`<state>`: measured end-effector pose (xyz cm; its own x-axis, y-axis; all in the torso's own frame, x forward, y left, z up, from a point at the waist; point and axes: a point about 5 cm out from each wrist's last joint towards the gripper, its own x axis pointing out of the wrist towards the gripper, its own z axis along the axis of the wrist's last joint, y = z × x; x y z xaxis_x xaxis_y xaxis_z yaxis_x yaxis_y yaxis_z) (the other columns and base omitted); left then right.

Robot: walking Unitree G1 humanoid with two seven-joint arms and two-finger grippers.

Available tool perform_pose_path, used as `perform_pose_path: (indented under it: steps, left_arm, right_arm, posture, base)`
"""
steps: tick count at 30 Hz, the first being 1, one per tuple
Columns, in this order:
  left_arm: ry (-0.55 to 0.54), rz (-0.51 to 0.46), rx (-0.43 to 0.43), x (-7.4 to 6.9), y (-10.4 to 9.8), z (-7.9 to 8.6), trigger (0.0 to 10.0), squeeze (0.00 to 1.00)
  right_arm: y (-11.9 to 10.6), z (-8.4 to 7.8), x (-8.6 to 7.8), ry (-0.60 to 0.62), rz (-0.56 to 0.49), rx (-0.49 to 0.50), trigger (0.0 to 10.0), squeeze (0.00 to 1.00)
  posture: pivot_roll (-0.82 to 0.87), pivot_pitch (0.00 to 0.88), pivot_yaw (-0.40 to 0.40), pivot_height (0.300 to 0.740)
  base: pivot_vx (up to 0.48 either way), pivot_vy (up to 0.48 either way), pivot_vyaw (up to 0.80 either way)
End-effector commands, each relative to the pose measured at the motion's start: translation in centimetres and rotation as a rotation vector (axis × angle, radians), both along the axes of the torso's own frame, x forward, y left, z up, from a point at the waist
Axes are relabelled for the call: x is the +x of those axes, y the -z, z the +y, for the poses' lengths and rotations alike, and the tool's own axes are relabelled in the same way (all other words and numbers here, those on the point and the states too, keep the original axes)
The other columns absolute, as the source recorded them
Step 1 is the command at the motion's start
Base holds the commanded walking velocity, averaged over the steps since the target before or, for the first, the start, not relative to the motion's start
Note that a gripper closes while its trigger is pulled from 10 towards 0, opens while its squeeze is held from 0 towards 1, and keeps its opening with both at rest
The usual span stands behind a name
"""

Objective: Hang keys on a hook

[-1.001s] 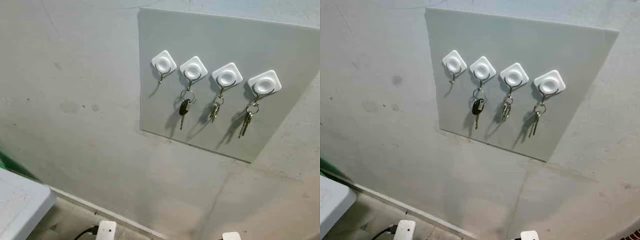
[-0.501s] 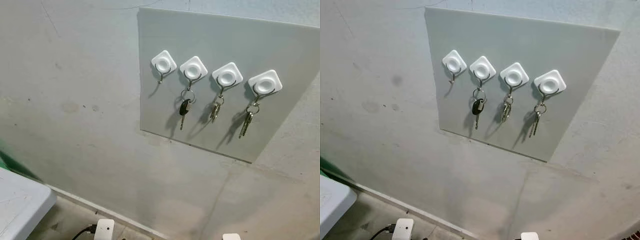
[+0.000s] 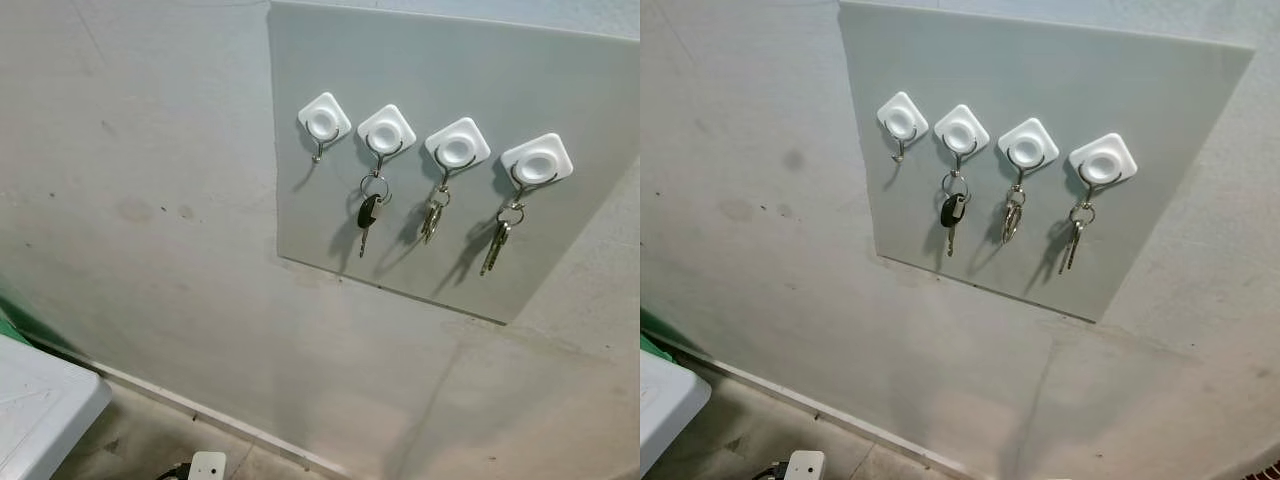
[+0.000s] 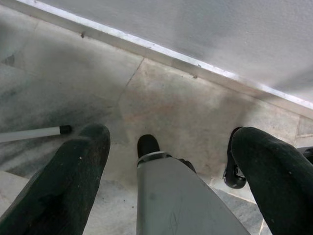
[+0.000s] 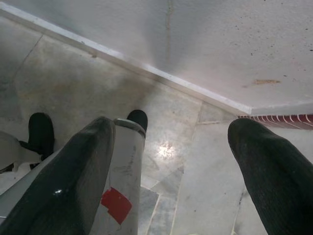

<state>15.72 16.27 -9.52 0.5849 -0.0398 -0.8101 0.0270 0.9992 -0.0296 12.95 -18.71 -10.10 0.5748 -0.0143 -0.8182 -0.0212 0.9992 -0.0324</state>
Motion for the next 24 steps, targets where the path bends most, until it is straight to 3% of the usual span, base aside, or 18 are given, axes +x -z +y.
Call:
perform_pose_path:
  steps: [1, 24]
  left_arm:
    - [-0.003, 0.009, 0.009, -0.27, 0.10, 0.30, 10.0, 0.00]
    - [-0.029, 0.011, -0.009, -0.14, 0.07, 0.19, 10.0, 0.00]
  right_arm:
    - [0.11, -0.05, -0.31, 0.010, 0.010, 0.001, 10.0, 0.00]
    - [0.00, -0.34, -0.07, 0.021, 0.004, -0.003, 10.0, 0.00]
  posture:
    - [0.03, 0.094, -0.021, 0.740]
    - [0.04, 0.114, -0.030, 0.740]
  base:
    - [0.000, 0.000, 0.00]
    - [-0.246, 0.000, 0.00]
